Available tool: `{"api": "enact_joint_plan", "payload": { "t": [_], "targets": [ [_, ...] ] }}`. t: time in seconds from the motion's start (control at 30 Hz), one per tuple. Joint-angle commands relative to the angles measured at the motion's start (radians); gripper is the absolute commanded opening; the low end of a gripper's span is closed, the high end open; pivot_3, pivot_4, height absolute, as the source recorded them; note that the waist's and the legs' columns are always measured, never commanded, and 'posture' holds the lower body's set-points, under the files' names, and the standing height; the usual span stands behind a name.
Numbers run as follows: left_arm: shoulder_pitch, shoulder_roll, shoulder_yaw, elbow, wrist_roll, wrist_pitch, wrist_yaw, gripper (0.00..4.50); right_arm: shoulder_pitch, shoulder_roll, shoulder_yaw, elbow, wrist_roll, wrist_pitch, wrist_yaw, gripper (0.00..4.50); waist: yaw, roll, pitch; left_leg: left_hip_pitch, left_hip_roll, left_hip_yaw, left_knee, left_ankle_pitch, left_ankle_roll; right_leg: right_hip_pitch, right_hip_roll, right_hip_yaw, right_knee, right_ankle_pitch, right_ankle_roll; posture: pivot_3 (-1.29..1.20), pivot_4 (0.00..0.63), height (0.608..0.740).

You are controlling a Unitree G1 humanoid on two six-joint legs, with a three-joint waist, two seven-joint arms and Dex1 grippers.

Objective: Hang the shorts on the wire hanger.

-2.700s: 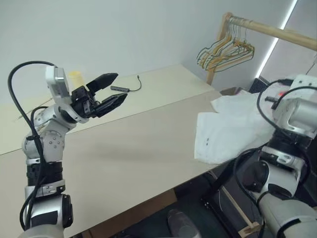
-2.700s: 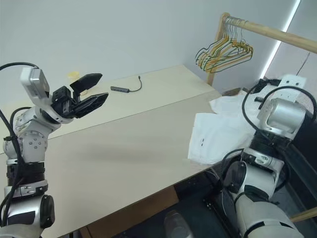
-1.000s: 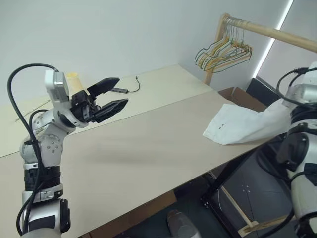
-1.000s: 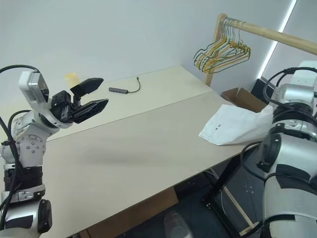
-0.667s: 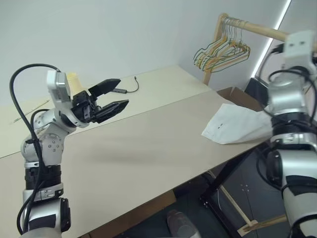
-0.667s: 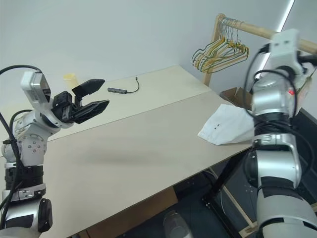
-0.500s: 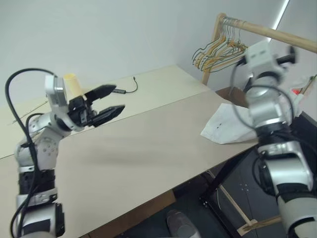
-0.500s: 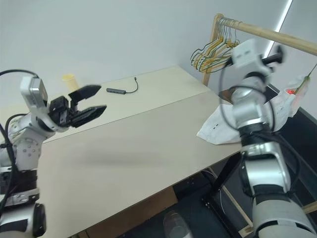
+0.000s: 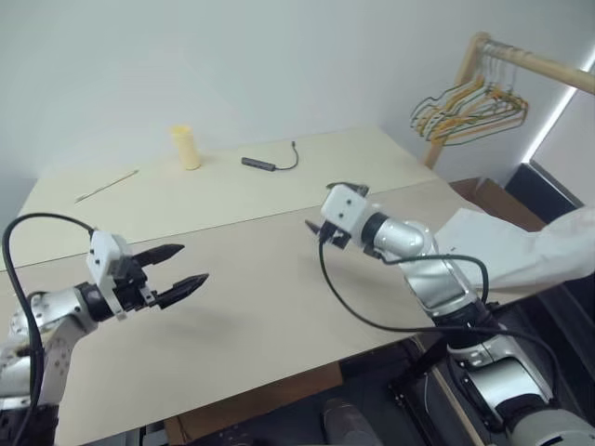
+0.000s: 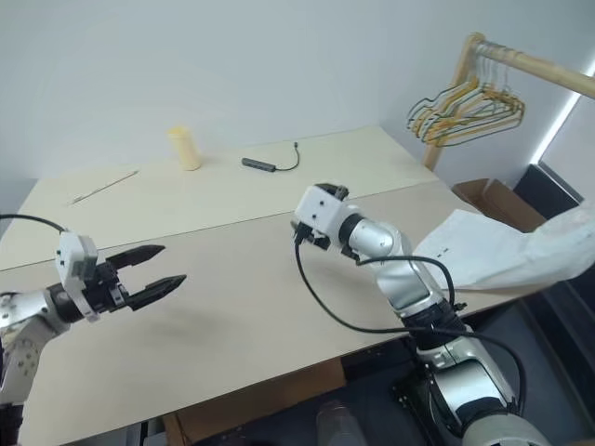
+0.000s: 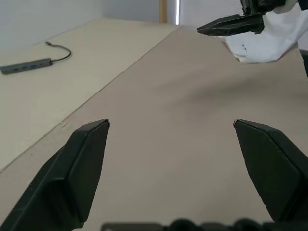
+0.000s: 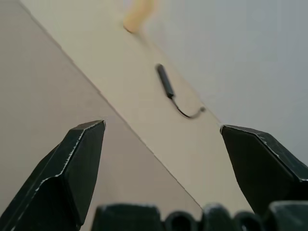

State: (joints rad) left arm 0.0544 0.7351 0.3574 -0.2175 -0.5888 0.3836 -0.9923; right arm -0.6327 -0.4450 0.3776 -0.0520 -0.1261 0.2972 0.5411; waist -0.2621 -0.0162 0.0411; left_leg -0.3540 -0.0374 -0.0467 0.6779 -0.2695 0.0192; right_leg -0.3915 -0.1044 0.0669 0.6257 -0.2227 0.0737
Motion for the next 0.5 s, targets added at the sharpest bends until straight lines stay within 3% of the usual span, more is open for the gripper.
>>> {"api": "enact_joint_plan", "payload": {
  "t": [0.03, 0.2, 0.5],
  "targets": [
    [0.049, -0.012, 0.029, -0.107, -0.018, 0.015, 0.045, 4.50, 0.021, -0.013, -0.018, -0.098, 0.064, 0.015, 0.108, 4.45, 0.031, 0.000, 0.000, 0.000, 0.000, 0.000, 0.000, 0.000, 0.000, 0.000, 0.000, 0.000, 0.000, 0.000, -0.001, -0.10, 0.000, 0.740],
    [0.132, -0.039, 0.012, -0.212, -0.005, 0.021, 0.103, 4.50, 0.047, -0.056, 0.023, -0.079, 0.034, -0.028, 0.207, 4.45, 0.104, 0.000, 0.000, 0.000, 0.001, 0.000, 0.000, 0.000, 0.000, 0.000, 0.000, -0.002, 0.000, 0.000, -0.003, -0.04, 0.000, 0.740],
    [0.133, -0.131, -0.002, -0.273, -0.018, 0.018, 0.207, 4.50, 0.003, -0.044, 0.032, 0.046, -0.031, -0.116, 0.224, 4.45, 0.197, 0.000, 0.000, 0.001, 0.003, 0.001, 0.000, 0.000, -0.001, -0.001, 0.006, -0.003, 0.000, 0.000, -0.007, 0.03, 0.000, 0.740]
  ]
}}
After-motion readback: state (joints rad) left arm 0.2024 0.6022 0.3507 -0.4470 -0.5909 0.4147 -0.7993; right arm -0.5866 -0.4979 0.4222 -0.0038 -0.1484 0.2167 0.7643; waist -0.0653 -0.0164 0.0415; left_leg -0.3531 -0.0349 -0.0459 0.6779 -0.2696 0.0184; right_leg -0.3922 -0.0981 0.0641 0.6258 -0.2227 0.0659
